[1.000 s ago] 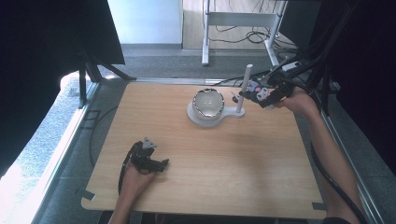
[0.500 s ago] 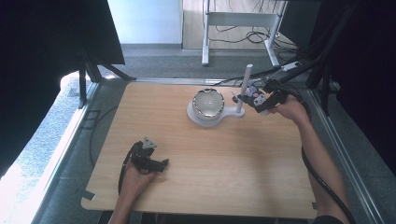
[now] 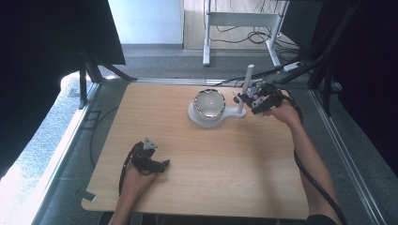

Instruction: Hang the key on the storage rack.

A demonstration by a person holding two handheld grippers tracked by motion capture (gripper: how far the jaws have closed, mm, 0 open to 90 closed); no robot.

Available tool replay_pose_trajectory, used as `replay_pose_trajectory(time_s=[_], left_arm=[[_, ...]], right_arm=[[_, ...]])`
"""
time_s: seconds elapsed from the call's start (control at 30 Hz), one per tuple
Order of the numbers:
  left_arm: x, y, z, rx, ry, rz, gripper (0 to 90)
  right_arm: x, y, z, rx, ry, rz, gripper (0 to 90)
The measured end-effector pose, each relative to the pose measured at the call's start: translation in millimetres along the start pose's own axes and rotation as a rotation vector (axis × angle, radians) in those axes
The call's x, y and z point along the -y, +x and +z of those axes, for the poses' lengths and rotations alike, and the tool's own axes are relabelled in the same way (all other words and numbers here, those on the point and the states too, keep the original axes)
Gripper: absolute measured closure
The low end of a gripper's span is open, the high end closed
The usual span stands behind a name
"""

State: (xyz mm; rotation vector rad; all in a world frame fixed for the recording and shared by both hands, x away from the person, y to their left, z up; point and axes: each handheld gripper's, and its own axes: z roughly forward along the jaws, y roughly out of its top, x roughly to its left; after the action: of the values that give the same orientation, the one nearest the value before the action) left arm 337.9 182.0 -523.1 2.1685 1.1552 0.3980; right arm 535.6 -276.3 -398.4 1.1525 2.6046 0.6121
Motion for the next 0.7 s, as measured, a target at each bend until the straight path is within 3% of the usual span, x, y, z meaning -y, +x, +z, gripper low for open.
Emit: replay_pose_trajectory(time_s=[0.07, 0.23, 0.7], left_arm=[[0.0, 0.0, 0.0, -0.001, 0.000, 0.000, 0.0], [0.0, 0.0, 0.0, -0.001, 0.000, 0.000, 0.0], [0.0, 0.1, 0.0, 0.000, 0.000, 0.001, 0.0]], right_arm=[[1.7, 0.5, 0.7, 0.007, -0.008, -0.012, 26.6], [6.4, 1.5, -3.9, 0.015, -0.015, -0.022, 19.5], [15.3, 17.6, -12.8, 0.026, -0.018, -0.072, 12.7]])
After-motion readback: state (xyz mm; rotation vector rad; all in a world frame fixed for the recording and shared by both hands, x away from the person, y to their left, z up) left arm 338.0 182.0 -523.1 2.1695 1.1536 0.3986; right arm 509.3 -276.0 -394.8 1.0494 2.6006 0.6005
